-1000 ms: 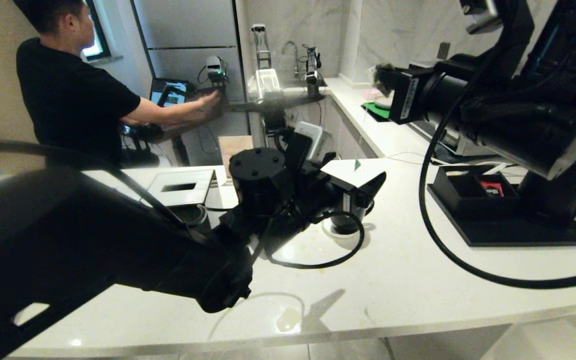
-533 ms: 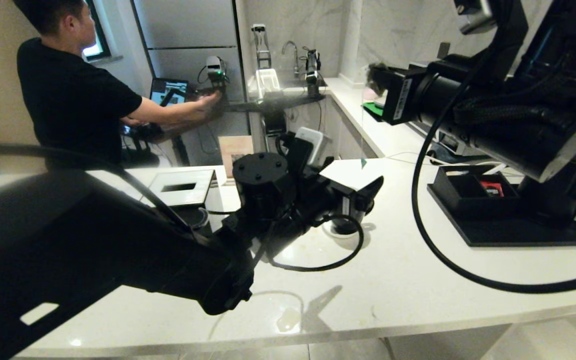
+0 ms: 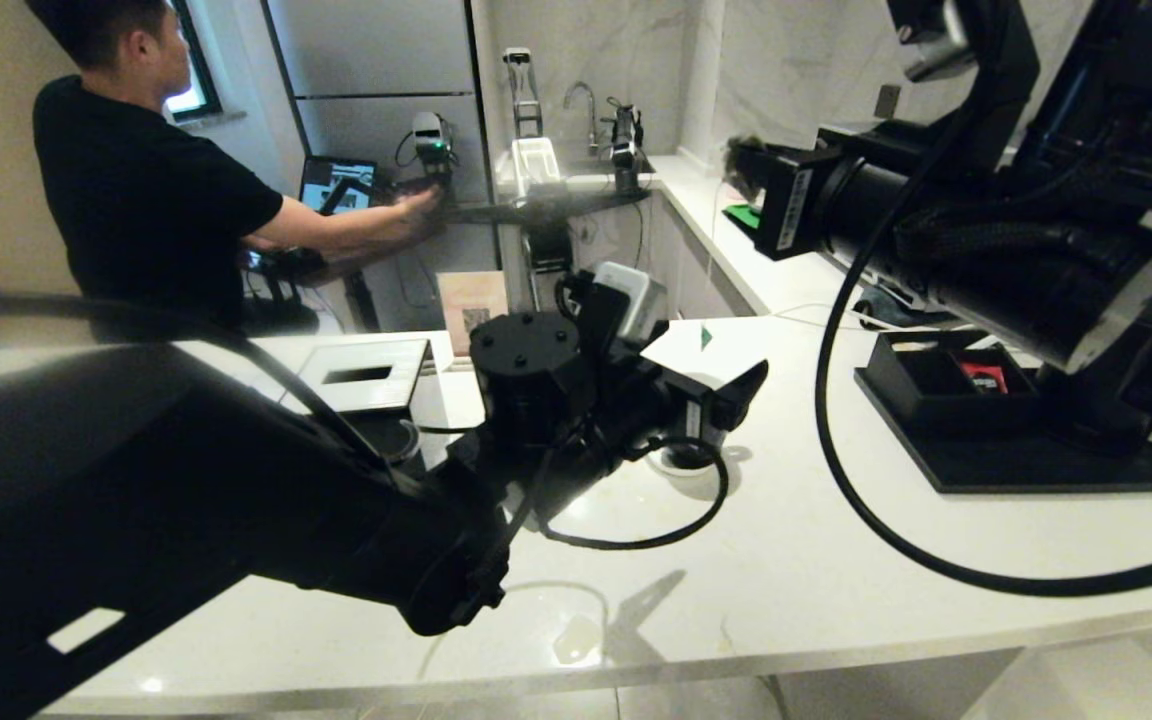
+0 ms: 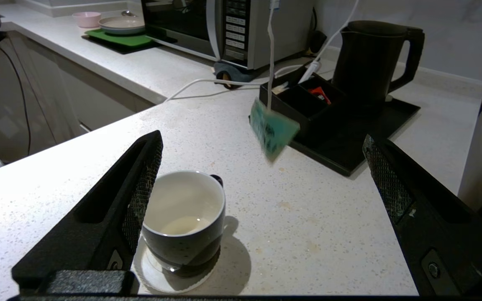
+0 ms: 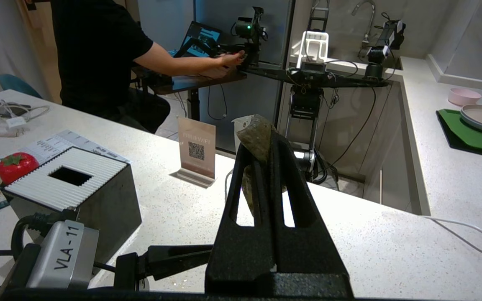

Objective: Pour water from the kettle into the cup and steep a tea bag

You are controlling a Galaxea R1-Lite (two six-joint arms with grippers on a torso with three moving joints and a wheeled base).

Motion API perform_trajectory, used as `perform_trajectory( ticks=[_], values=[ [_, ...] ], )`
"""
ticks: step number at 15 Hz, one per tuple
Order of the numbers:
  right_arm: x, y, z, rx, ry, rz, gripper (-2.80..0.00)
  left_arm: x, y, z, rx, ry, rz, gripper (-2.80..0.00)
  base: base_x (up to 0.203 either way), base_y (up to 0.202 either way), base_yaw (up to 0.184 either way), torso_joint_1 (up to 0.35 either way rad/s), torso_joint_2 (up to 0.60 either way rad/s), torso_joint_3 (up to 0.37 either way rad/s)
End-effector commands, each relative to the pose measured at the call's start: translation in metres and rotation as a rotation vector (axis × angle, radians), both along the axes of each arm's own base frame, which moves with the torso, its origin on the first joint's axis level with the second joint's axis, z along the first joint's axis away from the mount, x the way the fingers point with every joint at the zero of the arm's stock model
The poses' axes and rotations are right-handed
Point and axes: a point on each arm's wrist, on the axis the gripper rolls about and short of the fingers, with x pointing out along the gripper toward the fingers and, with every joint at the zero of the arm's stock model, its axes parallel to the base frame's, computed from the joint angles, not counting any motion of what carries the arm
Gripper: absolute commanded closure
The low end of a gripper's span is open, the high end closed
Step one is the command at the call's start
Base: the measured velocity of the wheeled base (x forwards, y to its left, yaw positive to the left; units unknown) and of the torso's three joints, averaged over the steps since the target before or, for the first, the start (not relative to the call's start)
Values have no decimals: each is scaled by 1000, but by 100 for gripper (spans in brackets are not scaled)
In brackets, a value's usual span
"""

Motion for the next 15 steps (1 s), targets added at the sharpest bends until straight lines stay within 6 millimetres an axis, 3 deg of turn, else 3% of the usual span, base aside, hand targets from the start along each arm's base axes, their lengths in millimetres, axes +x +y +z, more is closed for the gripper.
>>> perform_trajectory(
  ticks=[1, 15],
  values=[
    [-1, 2, -1, -3, 1, 6, 0, -1, 0, 1, -7, -6, -2, -280, 0, 0, 0, 0, 0, 0],
    [-7, 2, -14, -14, 16, 13, 0, -2, 1, 1, -4, -1, 10, -280, 0, 0, 0, 0, 0, 0]
  ],
)
